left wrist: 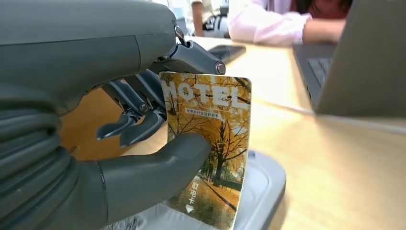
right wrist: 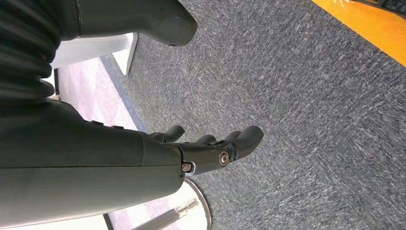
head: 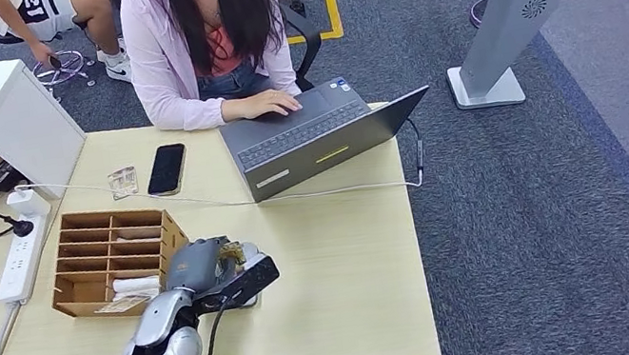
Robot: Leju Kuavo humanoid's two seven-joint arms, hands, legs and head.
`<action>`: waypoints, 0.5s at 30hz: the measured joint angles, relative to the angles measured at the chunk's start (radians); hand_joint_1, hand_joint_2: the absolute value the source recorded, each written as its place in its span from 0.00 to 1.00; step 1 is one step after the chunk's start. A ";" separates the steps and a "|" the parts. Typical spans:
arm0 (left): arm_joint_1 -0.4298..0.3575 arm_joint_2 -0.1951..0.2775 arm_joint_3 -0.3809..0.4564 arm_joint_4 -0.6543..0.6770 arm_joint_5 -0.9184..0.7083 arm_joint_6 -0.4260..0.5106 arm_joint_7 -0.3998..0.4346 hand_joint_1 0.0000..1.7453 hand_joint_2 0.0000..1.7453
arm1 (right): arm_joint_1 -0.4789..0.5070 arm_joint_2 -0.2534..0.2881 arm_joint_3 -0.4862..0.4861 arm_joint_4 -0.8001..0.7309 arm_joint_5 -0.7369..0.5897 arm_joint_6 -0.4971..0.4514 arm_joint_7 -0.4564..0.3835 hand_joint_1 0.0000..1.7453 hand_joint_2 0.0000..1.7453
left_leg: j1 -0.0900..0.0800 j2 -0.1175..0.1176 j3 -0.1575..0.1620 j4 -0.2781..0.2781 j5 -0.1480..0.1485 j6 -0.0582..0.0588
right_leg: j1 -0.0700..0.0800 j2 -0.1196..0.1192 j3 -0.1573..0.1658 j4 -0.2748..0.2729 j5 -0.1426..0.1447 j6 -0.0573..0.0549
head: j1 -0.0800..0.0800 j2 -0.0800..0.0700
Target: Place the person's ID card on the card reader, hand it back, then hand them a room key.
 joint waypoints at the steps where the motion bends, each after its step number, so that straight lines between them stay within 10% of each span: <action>1: -0.001 0.000 0.000 0.000 -0.003 0.030 0.000 1.00 1.00 | 0.000 0.000 0.000 0.000 0.000 0.000 0.000 0.00 1.00 | 0.000 0.000 0.000 0.000 0.000 0.000 | 0.000 0.000 0.000 0.000 0.000 0.000 | 0.000 0.000; 8: -0.063 0.021 0.020 -0.045 -0.061 0.325 -0.019 1.00 1.00 | 0.001 0.000 -0.001 0.000 0.014 -0.002 0.002 0.00 1.00 | 0.000 -0.001 -0.001 0.000 0.000 0.000 | 0.000 -0.001 0.000 0.000 0.000 0.000 | 0.000 0.000; 15: -0.137 0.050 0.066 -0.084 -0.102 0.401 -0.042 1.00 1.00 | 0.001 0.002 -0.001 0.000 0.029 -0.002 0.002 0.00 1.00 | 0.000 -0.001 -0.001 0.000 0.001 0.000 | 0.000 -0.001 0.000 0.000 0.000 0.000 | 0.000 0.000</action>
